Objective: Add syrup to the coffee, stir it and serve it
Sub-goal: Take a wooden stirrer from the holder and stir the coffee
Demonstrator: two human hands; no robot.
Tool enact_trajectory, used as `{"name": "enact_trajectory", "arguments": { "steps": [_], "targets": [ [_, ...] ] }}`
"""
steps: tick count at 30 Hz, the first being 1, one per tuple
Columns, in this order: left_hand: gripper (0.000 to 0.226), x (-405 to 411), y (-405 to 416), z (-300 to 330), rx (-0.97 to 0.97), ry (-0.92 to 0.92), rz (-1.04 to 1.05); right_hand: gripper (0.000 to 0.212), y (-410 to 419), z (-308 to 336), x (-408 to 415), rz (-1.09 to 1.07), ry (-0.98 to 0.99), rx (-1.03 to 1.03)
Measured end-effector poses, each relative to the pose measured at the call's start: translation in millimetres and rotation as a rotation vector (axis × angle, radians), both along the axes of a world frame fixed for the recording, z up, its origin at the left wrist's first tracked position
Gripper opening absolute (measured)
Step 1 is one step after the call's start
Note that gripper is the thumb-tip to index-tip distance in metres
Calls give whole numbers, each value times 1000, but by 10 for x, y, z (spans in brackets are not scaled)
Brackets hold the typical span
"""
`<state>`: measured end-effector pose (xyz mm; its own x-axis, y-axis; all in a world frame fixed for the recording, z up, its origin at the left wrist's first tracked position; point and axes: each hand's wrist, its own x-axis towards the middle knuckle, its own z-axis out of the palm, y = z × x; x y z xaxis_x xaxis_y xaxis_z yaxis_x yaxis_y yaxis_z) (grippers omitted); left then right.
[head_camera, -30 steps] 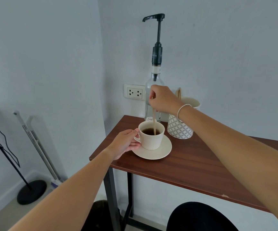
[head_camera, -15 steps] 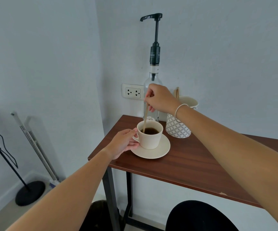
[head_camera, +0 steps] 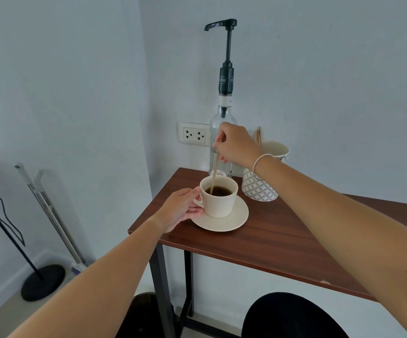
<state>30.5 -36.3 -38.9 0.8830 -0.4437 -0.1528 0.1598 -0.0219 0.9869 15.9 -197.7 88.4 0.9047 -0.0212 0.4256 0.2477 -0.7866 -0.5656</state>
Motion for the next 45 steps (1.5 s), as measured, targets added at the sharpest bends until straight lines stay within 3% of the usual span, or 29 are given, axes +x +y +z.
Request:
{"name": "enact_trajectory", "arguments": {
  "steps": [5,13,19,25,31,38,43,45],
  "targets": [
    [23,-6,3,0,1,-5,7,28,-73,20,-11,-90,-29,-156],
    [23,-6,1,1,12,1,10,25,24,4,-23,29,6,39],
    [25,-22,0,5,19,-5,15,30,-30,16,-29,-75,-38,-182],
    [23,-27,-2,11,9,10,11,27,13,28,-51,41,12,37],
    [24,-33,-4,5,14,4,15,31,-33,17,-66,-49,-25,-198],
    [24,-24,-2,1,26,1,21,26,45,34,-87,53,21,44],
    [26,-26,-2,11,26,1,12,26,-35,15,-93,-68,-40,-190],
    [26,-26,3,9,25,-2,10,30,-48,37,-103,-66,-13,-191]
  ]
}}
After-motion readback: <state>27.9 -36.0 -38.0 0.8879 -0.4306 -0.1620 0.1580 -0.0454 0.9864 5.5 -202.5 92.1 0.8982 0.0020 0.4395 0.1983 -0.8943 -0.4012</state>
